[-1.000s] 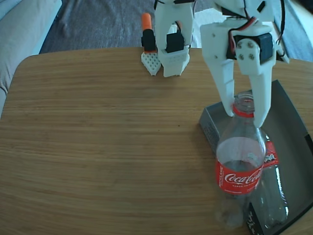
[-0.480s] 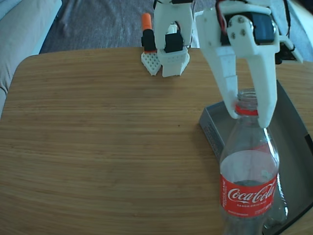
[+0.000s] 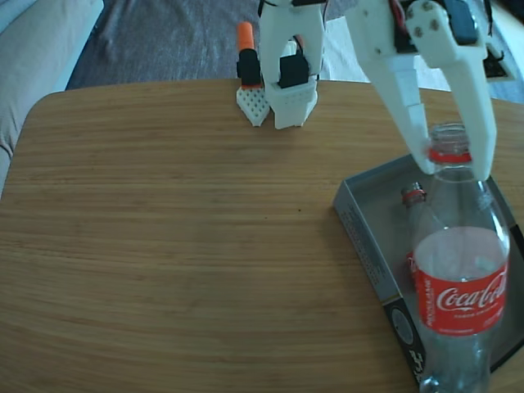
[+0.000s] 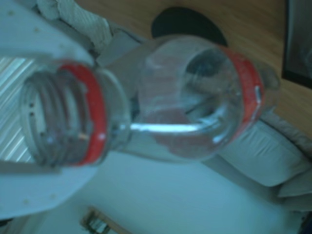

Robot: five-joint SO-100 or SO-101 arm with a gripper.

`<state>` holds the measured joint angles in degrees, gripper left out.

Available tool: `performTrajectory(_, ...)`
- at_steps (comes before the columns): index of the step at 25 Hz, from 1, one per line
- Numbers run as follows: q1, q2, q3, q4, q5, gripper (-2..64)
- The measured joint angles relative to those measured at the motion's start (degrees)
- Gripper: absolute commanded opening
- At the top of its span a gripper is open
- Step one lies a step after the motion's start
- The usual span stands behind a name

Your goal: Grasp the bottles and put them in the box.

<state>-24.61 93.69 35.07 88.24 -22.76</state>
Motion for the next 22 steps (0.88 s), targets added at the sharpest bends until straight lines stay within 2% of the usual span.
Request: performTrajectory(22, -19.8, 0.0, -0.2, 1.1, 0.0, -0.5)
